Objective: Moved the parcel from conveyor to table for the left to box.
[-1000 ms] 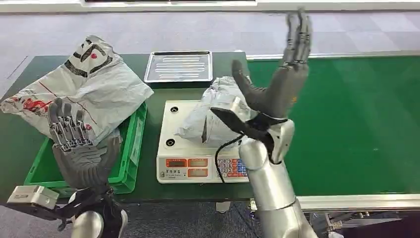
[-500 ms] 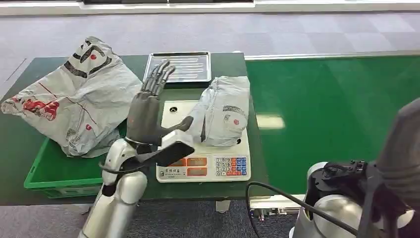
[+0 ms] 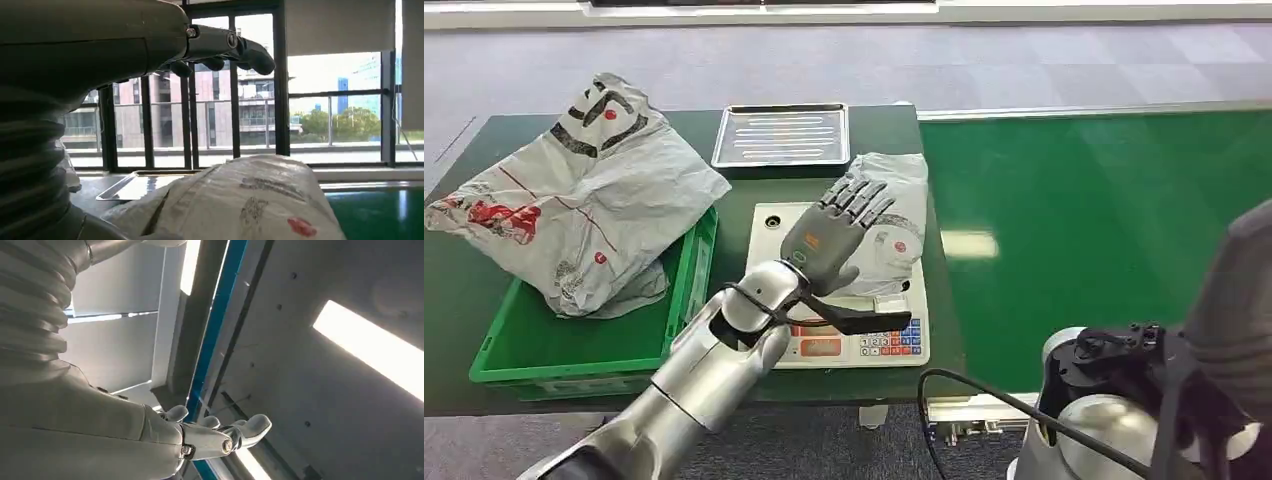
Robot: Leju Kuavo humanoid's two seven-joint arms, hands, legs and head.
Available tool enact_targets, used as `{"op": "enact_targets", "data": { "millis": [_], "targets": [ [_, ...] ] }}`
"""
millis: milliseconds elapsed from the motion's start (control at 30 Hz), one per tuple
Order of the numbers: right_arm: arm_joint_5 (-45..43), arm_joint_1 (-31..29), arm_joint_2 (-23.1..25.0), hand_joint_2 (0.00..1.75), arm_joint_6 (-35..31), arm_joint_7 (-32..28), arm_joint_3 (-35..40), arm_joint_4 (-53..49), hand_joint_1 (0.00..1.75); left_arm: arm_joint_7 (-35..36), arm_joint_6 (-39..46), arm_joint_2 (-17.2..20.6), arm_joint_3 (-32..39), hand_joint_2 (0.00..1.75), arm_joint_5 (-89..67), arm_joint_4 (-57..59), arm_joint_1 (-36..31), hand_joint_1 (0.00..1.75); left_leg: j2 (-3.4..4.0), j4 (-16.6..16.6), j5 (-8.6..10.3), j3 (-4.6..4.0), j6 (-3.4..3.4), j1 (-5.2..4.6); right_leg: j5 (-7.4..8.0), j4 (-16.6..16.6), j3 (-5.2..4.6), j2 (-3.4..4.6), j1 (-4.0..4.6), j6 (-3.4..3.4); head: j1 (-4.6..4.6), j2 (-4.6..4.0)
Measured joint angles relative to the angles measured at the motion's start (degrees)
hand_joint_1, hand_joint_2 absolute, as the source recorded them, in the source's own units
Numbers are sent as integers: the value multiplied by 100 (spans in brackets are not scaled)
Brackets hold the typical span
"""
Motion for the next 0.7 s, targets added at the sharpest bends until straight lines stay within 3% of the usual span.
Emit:
{"op": "enact_targets", "data": {
  "millis": [200, 267, 700],
  "targets": [
    [87, 5, -7, 175, 0, 11, -11, 2, 0, -68, 17, -127, -219, 175, -203, 839, -169, 0, 0, 0, -2, -1, -1, 0, -1, 0, 0, -1, -1, 1, 0, 0],
    [107, 9, -9, 175, 0, 11, -11, 2, 0, -92, 9, -158, -280, 175, -258, 1057, -211, 175, 1, 0, -2, -1, -1, 0, -1, 0, 0, -1, -1, 1, 0, 2],
    [269, 16, -9, 175, 0, 9, -15, -2, 0, -249, -266, -274, -610, 175, -370, 1974, -503, 175, 0, 0, -2, 1, -1, 0, -1, 0, 1, -3, 0, 1, 0, 0]
  ]
}}
